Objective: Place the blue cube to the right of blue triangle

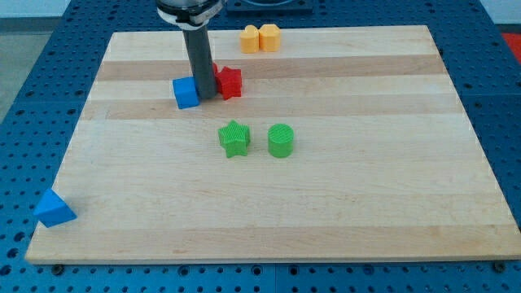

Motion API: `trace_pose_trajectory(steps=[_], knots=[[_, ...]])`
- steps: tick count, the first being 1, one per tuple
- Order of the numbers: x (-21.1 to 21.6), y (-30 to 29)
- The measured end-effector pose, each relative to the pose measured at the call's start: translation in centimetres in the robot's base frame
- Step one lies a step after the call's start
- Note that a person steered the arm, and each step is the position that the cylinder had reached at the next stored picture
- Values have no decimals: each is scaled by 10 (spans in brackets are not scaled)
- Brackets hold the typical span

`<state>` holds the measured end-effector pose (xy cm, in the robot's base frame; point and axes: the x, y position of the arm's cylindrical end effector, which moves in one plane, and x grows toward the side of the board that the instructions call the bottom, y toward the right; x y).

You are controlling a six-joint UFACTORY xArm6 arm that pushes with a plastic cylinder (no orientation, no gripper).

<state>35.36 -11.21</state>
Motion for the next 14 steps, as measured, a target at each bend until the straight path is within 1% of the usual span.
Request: trace_pose_trajectory(steps=[2,3,4,5,6,7,8,9,10,11,12,13,14], knots=[[0,-53],[-14,-55],[-46,-59],[-37,-76],[11,-74],[69,-74],[75,-79],[50,-93],[49,-120],[67,-129],[102,-121],[119,-113],[89,-113]])
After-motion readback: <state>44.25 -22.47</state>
